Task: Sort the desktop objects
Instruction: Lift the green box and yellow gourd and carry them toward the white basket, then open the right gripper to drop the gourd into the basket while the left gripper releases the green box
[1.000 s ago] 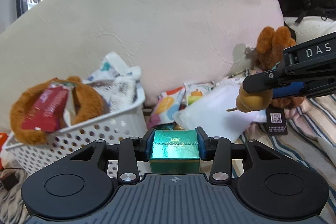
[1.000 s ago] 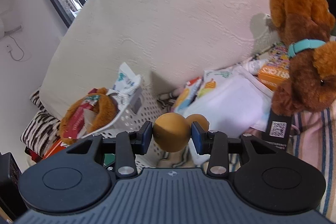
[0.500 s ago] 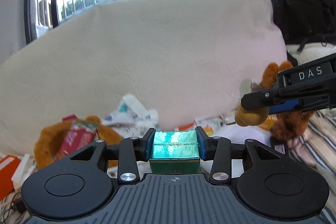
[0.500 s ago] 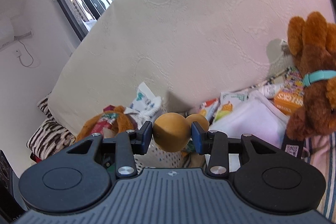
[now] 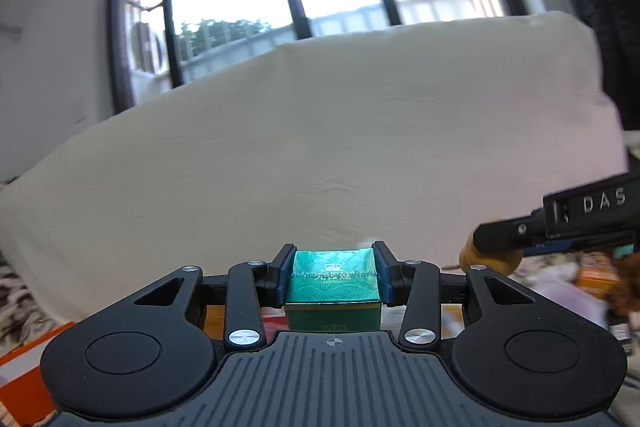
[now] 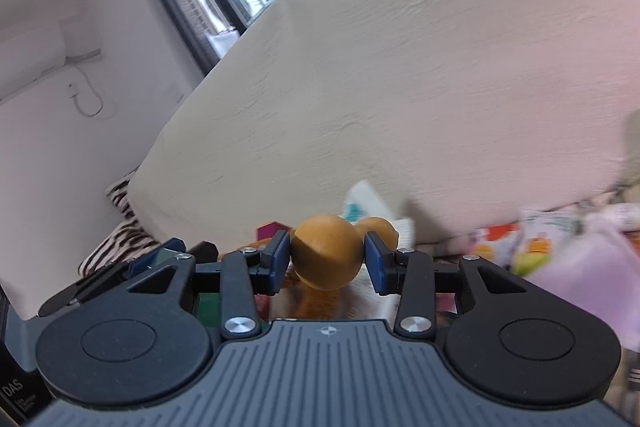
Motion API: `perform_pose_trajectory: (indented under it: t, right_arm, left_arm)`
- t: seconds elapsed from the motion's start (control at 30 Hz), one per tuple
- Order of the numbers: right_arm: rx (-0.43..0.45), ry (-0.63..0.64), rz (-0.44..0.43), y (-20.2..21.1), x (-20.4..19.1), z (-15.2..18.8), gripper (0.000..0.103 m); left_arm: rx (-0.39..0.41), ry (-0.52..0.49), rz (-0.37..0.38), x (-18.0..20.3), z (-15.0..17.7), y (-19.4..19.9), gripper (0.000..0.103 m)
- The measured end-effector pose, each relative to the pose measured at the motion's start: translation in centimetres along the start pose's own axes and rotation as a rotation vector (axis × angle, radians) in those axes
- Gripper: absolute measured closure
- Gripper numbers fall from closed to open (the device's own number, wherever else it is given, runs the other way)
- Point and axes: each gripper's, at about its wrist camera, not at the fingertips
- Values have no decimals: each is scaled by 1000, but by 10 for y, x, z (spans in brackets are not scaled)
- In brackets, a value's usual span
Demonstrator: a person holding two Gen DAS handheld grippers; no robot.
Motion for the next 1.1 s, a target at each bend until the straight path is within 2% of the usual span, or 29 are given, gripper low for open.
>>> perform_pose_trajectory:
  t: [0.07,0.23,0.4,0.5,0.6,0.63,0.67,0.8,0.9,1.1]
  right_arm:
    - [-20,15,-8,-23,-8,2,58]
    - [-77,90,13,-71,-19,21,58]
    - [-125,276,81,-90,-28,48,58]
    - [-182,388,142,-99,-35,63,57]
    - [-195,453,165,-97,-39,68,51]
    - [-191,453,165,-94,-38,67,46]
    - [-188,459,170,-92,-38,66,37]
    - [-177,551,198,-84,-44,63,29]
    - [-151,594,204,-76,-45,60,28]
    - [-103,567,186,-69,-47,52,27]
  left_arm:
    - [-5,9,-26,-16,4,-8,62]
    - [41,31,-26,-39,10,-14,61]
    - [77,25,-34,-42,15,-8,60]
    - [66,28,-38,-44,12,-17,60]
    - [55,11,-43,-45,8,-30,60]
    - [55,3,-51,-45,7,-35,60]
    - [50,-6,-62,-44,6,-41,60]
    - [22,-4,-82,-51,6,-65,59]
    - [6,-11,-84,-52,6,-82,58]
    - [-42,-17,-49,-45,18,-113,56]
Point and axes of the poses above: each gripper's, at about its wrist camera, not at the fingertips, and y roughly against the way its jaws point, x to its right, z to its underside, and after that the axes turned 5 degrees about y, right-handed
